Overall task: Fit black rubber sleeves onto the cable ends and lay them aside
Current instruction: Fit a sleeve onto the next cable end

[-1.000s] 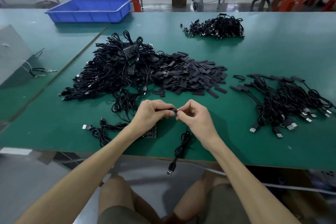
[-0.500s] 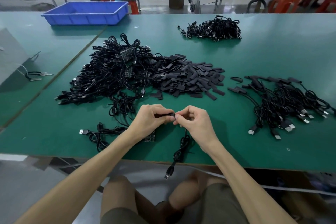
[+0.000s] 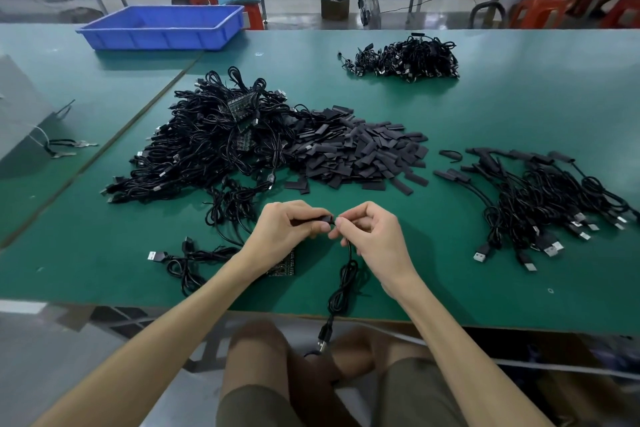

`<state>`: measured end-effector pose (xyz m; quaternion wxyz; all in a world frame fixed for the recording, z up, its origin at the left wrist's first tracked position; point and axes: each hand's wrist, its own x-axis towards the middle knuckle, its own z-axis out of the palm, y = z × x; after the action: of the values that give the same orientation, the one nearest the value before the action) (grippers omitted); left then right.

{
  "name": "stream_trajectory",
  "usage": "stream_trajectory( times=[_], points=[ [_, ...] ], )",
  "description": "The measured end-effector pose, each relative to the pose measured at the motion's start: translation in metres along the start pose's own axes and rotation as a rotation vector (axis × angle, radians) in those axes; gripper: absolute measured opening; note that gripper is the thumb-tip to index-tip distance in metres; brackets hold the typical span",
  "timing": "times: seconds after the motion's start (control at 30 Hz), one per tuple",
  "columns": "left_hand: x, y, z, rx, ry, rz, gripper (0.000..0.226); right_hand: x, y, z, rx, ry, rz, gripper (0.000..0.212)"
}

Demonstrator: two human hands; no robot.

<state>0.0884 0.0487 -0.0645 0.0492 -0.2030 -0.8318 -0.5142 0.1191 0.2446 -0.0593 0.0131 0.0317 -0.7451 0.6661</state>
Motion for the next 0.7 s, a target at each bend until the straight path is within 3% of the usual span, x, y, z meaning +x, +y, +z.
stream_trajectory(
  times=[0.7],
  points=[
    [0.0003, 0.0015, -0.0024, -0.072, -0.053, -0.081, 0.021, -0.0022, -0.0029, 0.0008, -0.045, -0.01, 0.015, 0.007]
  ],
)
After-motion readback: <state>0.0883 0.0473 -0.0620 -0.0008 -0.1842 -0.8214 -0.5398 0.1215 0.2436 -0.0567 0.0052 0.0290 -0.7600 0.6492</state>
